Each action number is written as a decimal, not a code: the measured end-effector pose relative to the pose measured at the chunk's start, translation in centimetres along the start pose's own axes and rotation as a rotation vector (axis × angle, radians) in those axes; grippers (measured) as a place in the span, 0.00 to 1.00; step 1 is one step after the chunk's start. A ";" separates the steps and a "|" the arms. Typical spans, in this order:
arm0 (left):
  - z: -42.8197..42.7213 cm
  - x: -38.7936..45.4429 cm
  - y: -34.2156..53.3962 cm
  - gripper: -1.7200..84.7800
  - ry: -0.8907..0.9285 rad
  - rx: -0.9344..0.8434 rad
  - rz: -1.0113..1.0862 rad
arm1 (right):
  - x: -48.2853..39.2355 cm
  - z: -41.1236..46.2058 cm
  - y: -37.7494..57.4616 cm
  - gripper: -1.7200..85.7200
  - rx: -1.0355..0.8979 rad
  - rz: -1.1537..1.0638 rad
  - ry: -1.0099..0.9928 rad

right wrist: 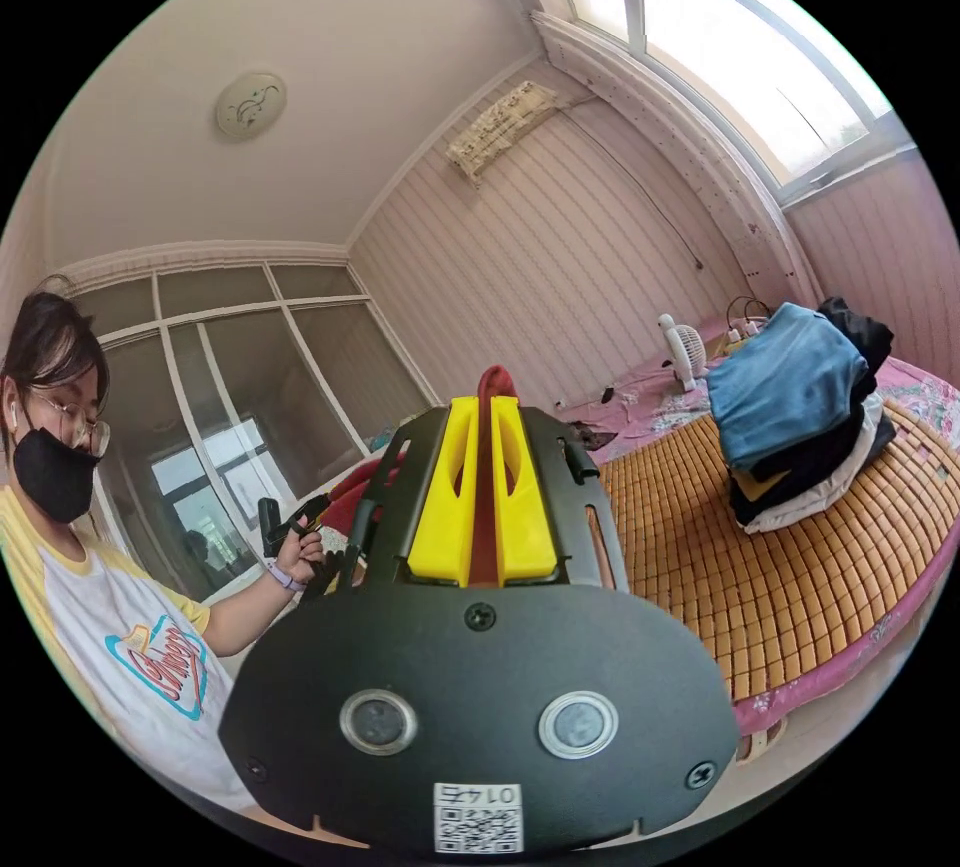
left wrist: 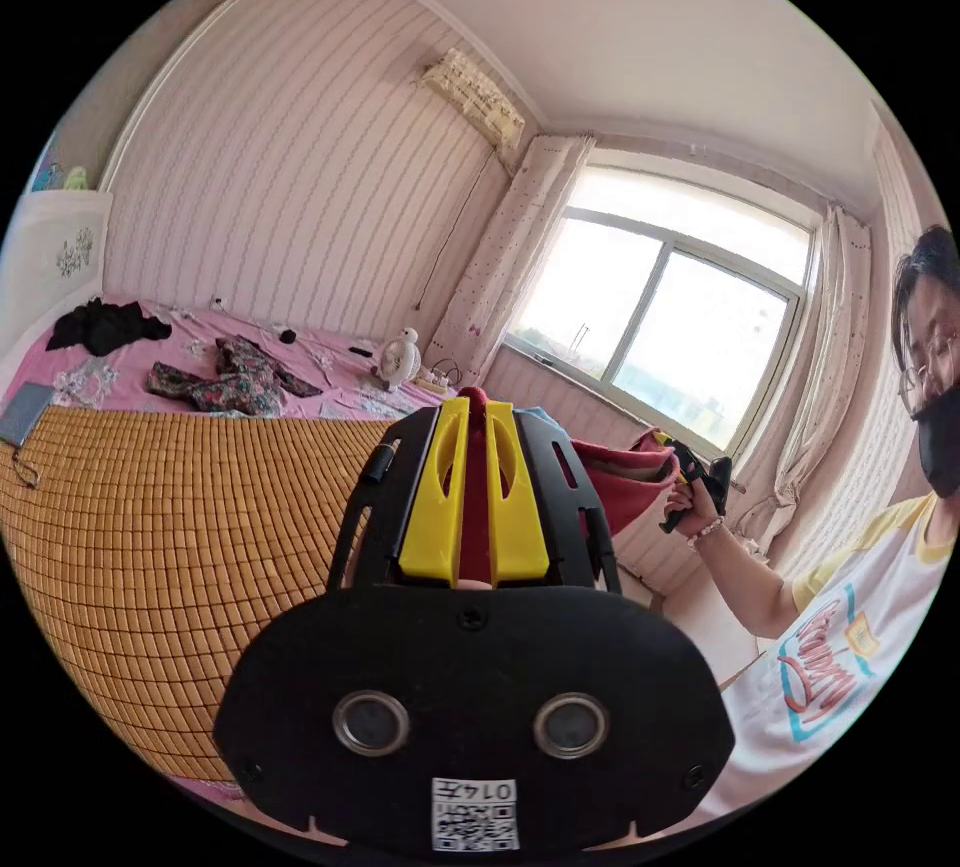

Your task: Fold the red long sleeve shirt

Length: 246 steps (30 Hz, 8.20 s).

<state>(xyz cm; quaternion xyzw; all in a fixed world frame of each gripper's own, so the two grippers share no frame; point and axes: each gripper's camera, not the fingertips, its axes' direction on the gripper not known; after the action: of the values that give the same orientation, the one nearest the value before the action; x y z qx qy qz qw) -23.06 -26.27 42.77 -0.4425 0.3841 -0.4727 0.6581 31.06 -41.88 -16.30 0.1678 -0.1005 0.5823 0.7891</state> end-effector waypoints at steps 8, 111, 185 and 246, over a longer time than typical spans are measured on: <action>-15.0 8.7 -7.9 0.03 -0.074 0.222 0.172 | -12.3 -1.1 -3.2 0.03 0.110 -0.104 -0.195; 28.4 -34.2 9.9 0.04 -0.144 -0.630 -0.112 | 38.3 50.0 12.5 0.16 -0.758 -0.080 0.659; 63.2 -32.6 11.3 0.04 -0.151 -0.761 0.052 | 34.2 24.1 5.1 0.16 -0.658 0.019 0.645; 59.6 -31.4 8.1 0.01 -0.198 -0.862 0.047 | 57.4 31.4 15.9 0.06 -0.739 -0.076 1.247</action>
<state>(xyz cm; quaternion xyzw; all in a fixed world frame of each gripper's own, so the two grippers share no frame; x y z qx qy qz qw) 26.22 18.35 56.51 -0.7108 0.4915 -0.2095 0.4576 34.41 1.18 35.39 -0.4698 0.1839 0.4698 0.7244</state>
